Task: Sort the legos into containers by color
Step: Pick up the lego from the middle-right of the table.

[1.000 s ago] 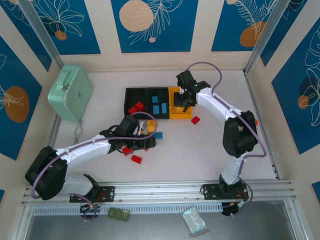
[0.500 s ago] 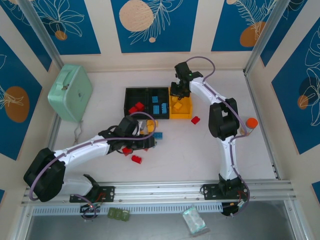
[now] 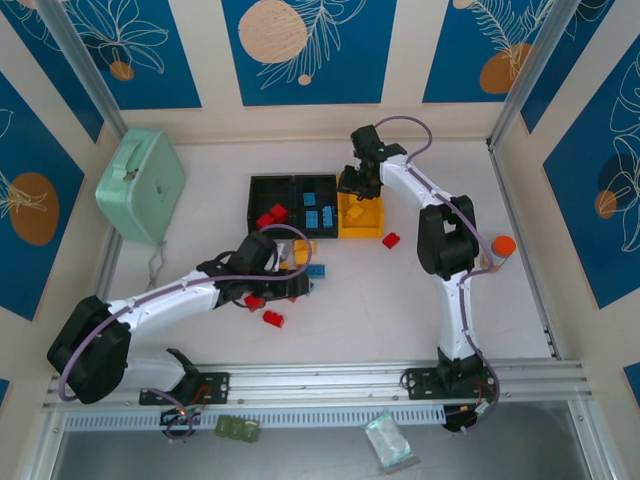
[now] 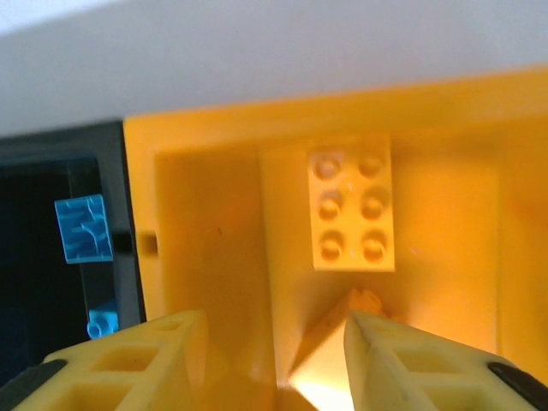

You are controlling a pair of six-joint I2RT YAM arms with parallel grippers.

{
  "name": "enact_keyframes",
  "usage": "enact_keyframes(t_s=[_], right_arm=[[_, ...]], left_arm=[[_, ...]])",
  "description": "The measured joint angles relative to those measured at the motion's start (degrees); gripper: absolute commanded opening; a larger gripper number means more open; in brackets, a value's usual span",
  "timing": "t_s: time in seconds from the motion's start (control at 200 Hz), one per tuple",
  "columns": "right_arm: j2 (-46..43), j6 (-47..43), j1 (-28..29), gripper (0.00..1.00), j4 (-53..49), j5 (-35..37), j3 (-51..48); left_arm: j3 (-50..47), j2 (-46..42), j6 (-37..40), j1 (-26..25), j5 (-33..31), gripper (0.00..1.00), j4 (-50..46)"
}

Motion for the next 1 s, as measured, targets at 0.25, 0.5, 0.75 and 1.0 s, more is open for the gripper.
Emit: enact_keyframes(t_s=[0.25,0.5,0.75,1.0], right_arm=[[-16.0,2.1,0.0,0.56,0.7,2.4,-15.4],[-29.6,6.9,-3.6,0.7,2.3,3.5,-30.4],[-33.6,12.7,-10.7,0.8,3.2,3.3,-40.3],[-31.1,16.5,-14.3,0.8,5.8,1.2,-41.6]], left_arm=[[0.5,-0.9,1.2,0.0,-0.3,0.62,-1.5],[4.2,0.4,4.5,0.0,-0.1,0.62,-3.0],[5.1,2.1,5.2,-0.4,0.0,0.62,-2.9],[5.2,2.7,5.2,-1.6,0.2,0.62,-2.7]])
